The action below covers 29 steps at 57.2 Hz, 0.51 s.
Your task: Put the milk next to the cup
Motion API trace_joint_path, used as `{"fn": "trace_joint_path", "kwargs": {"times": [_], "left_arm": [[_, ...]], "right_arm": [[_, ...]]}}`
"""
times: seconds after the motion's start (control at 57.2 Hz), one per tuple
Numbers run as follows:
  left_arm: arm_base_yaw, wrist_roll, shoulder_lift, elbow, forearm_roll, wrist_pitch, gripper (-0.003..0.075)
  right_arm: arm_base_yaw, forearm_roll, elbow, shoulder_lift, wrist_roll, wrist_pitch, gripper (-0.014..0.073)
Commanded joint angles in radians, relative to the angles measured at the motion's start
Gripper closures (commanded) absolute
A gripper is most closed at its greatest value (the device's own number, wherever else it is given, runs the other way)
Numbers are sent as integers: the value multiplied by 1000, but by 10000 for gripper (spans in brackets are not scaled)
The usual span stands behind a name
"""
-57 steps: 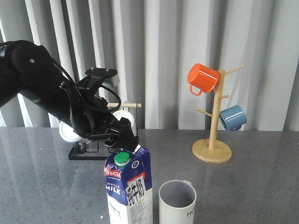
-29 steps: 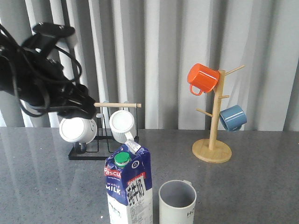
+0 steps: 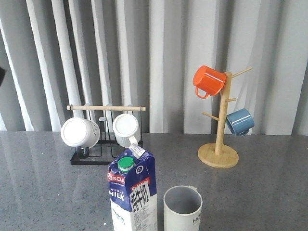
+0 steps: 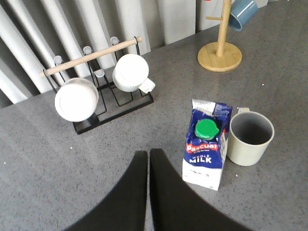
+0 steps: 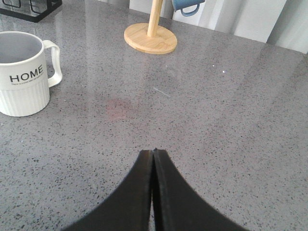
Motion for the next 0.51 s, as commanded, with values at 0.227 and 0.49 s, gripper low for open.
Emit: {"fn": "trace_joint_path", "kwargs": {"times": [0.227, 0.49], "left_arm": [[-5, -87, -344, 418, 61, -83, 728], [-5, -81, -525, 609, 107, -83, 728]], "right_arm": [[-3, -12, -27, 5, -7, -66, 603], [-3, -12, -27, 5, -7, -66, 603]]}}
